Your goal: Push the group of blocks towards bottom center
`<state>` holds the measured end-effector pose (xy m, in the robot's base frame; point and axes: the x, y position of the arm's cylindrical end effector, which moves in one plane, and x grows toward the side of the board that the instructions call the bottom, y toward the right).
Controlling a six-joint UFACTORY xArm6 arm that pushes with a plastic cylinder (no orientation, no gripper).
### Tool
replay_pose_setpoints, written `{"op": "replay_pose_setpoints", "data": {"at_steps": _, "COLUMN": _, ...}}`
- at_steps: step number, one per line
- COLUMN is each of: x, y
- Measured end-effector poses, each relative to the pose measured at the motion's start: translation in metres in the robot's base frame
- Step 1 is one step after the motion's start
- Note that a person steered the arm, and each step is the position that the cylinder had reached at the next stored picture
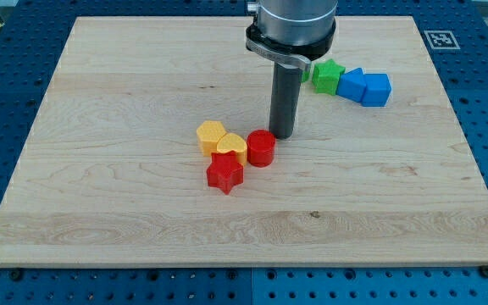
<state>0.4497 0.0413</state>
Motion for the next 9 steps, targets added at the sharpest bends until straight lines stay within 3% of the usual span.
{"op": "replay_pose_setpoints", "data": {"at_steps": 6, "x": 0.039, "y": -0.088}}
{"op": "replay_pose_setpoints", "data": {"at_steps": 9, "x": 0.015, "y": -0.061}}
